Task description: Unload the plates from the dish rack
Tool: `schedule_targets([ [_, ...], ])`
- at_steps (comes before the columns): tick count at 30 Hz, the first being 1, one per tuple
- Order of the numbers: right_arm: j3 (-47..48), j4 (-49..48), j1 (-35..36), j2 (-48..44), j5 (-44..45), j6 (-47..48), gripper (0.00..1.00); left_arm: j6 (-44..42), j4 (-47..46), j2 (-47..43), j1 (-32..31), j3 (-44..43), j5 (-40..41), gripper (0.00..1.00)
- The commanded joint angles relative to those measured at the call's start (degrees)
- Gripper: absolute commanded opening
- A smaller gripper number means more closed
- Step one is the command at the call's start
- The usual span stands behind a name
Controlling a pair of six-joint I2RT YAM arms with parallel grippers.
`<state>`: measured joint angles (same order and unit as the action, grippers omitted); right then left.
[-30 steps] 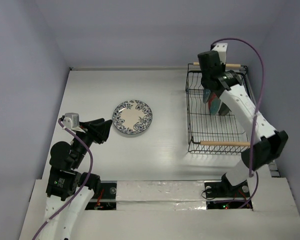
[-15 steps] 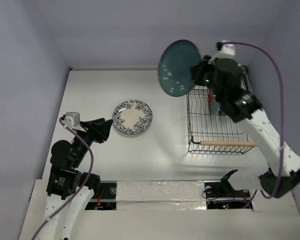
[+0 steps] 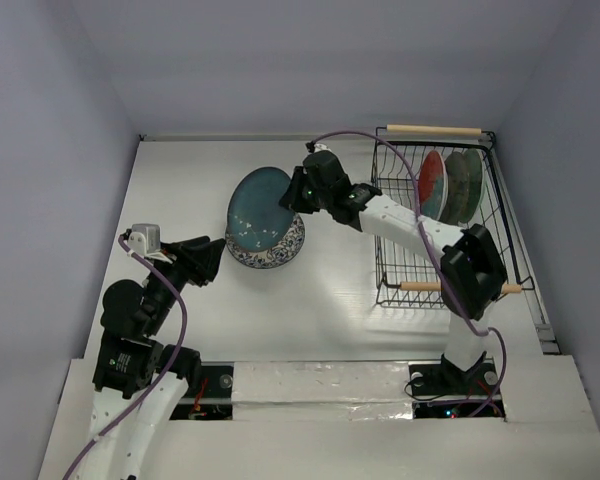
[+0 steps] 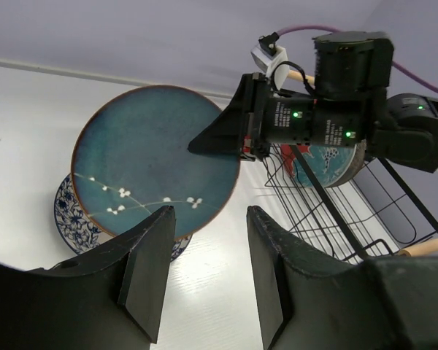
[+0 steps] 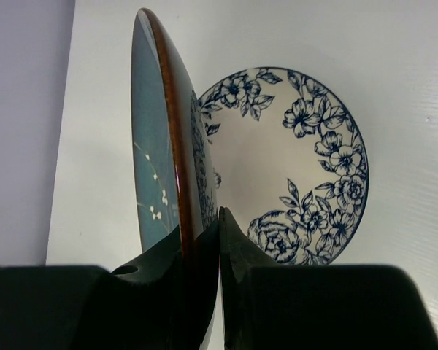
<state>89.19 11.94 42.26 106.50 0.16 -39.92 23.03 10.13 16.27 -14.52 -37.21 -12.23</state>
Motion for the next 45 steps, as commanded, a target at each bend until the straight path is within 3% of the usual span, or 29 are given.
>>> schedule_targets([
  [1, 2.6, -18.8, -0.2, -2.6, -1.9, -6.8, 0.0, -0.1, -2.4, 0.2, 0.2, -0.4, -0.7, 0.41],
  [12, 0.2, -22.4, -0.2, 6.9, -2.7, -12.3, 0.0, -0.1, -2.2, 0.3, 0.2, -0.4, -0.6, 0.41],
  [25, -5.3, -25.0, 0.4, 7.8, -2.6, -14.1, 0.01, 0.0, -2.2, 0.0, 0.2, -0.4, -0.4, 0.41],
  [29, -7.6, -24.5, 0.4, 8.5, -2.4, -13.8, 0.27, -0.1, -2.1, -0.1, 0.2, -0.4, -0.4, 0.41],
  [35, -10.8, -23.0, 0.4, 8.1, -2.0, -11.8, 0.55, 0.0, -2.2, -0.2, 0.2, -0.4, -0.6, 0.41],
  [41, -9.5, -16.8, 0.9, 7.2, 1.8, -7.1, 0.75, 0.0, -2.2, -0.2, 0.2, -0.4, -0.6, 0.41],
  [45, -7.0, -9.2, 2.3, 7.4, 7.3, -2.5, 0.81, 0.0, -2.3, -0.1, 0.2, -0.4, -0.7, 0.41],
])
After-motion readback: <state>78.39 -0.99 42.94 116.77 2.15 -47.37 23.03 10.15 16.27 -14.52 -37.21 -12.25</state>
